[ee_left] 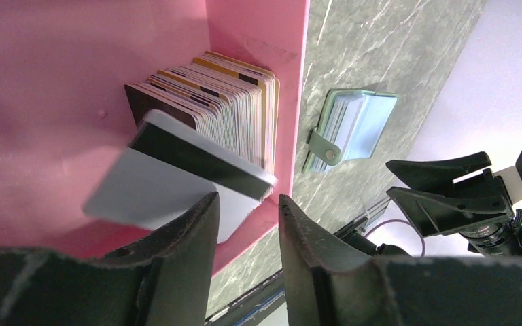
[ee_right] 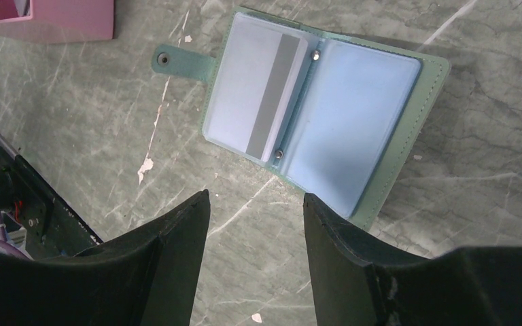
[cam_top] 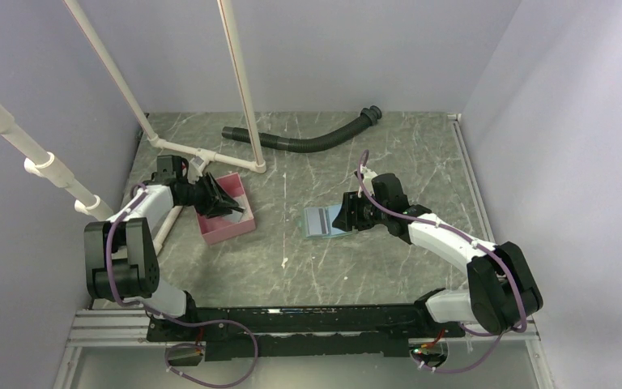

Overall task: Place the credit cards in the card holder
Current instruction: Pick up the credit card from the storage box.

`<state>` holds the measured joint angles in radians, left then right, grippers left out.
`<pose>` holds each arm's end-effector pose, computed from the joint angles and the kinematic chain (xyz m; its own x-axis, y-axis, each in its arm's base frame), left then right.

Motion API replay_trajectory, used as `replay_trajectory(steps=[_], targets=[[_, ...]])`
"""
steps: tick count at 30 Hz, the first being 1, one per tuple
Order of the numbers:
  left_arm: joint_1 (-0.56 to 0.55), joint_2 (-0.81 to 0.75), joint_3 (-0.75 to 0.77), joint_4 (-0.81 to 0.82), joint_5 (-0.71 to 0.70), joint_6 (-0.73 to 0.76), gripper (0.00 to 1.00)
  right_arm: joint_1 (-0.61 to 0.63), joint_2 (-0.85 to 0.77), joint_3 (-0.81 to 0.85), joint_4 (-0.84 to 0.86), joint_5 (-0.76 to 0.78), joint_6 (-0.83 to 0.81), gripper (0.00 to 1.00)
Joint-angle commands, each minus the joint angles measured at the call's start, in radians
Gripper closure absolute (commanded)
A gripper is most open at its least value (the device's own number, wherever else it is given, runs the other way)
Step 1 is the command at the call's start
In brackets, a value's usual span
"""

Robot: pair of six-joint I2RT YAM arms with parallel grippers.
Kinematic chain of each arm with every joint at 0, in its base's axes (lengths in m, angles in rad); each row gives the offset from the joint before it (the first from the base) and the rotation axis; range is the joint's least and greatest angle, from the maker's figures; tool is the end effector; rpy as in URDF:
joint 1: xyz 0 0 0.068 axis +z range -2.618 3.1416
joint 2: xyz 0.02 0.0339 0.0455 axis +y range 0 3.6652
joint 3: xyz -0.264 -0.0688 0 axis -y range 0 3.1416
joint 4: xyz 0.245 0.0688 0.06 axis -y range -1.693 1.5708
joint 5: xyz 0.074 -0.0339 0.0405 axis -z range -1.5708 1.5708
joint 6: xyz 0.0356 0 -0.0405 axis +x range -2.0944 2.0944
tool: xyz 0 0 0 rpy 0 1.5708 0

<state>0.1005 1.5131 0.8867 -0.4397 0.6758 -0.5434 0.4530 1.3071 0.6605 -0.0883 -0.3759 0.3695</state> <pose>0.2884 0.0067 0.1930 -0.8606 -0.4922 -0.1308 -0.2597 0.6450 -0.7187 0.2302 0.1266 0.1968 -0.7977 -0.0147 -0.6029 -0.3903 0.7747 0.4975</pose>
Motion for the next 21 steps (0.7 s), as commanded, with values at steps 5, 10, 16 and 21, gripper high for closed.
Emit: replay_trajectory(steps=[5, 10, 16, 21], targets=[[-0.004, -0.011, 0.042, -0.054, -0.025, 0.024, 0.57, -0.002, -0.005, 0.026, 0.041, -0.009, 0.0, 0.44], [-0.004, -0.038, 0.065, -0.112, -0.089, 0.069, 0.49, -0.002, -0.001, 0.027, 0.043, -0.012, 0.0, 0.44], [-0.004, -0.035, 0.062, -0.12, -0.116, 0.072, 0.33, 0.0, 0.003, 0.028, 0.044, -0.014, -0.002, 0.44], [-0.004, -0.073, 0.033, -0.125, -0.179, 0.075, 0.14, 0.0, 0.001, 0.027, 0.042, -0.008, -0.003, 0.44]])
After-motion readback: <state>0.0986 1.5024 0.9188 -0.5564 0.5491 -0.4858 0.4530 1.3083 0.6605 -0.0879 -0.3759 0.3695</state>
